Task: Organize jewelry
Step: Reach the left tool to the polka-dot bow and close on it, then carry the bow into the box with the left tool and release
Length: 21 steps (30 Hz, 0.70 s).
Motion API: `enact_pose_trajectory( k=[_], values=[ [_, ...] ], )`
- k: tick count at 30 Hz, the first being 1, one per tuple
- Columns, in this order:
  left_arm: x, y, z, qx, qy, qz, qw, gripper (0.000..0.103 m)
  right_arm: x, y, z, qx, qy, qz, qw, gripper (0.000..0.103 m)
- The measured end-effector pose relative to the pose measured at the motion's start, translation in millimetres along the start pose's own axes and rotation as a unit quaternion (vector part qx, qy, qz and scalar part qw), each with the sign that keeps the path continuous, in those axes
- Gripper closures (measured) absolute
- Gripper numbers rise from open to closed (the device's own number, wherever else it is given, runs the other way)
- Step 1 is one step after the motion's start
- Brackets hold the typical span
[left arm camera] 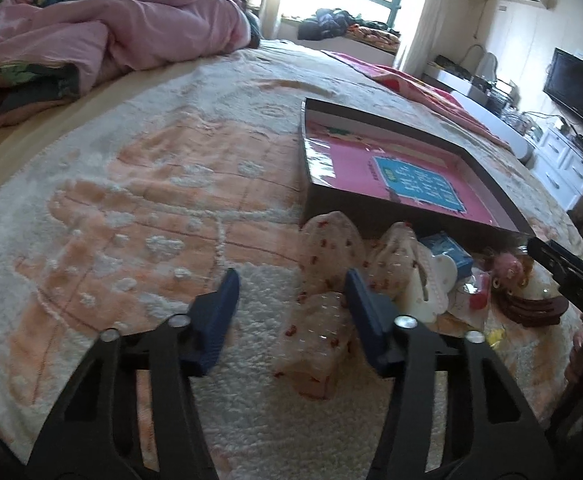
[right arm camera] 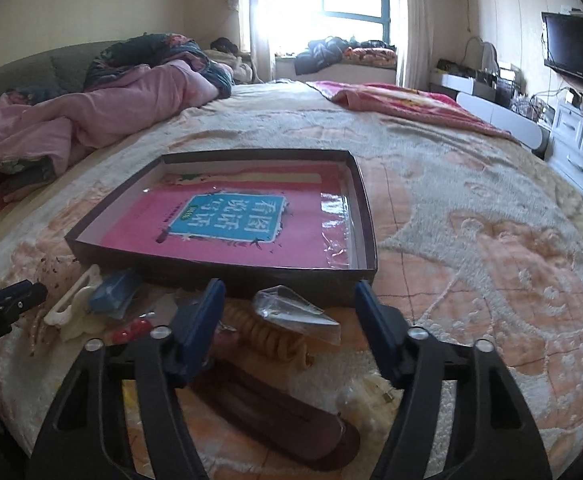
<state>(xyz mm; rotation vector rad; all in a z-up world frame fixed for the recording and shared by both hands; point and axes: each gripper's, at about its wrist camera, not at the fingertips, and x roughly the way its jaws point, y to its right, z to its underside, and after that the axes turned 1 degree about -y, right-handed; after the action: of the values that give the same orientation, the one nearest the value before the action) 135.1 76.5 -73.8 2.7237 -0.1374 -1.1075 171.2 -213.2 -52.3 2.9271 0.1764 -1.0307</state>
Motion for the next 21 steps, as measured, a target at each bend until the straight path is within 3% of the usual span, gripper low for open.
enact_pose_trajectory(
  k=[3,6,21],
  values=[
    [1,3,0,0.008,-0.002,0.014,0.9999,0.089,5,4,1,0.008,-0.008,-0.004,1.000,0.062],
    [-3,8,0,0.021,0.005,0.011,0.9997,0.099,4,4,1,0.005,-0.004,-0.011,1.000,0.063],
    [-34,30,-40,0.038,0.057,0.013,0.9976,0.102,-33,32,-13,0.034,0.037,-0.036,0.998,0.063]
  ],
)
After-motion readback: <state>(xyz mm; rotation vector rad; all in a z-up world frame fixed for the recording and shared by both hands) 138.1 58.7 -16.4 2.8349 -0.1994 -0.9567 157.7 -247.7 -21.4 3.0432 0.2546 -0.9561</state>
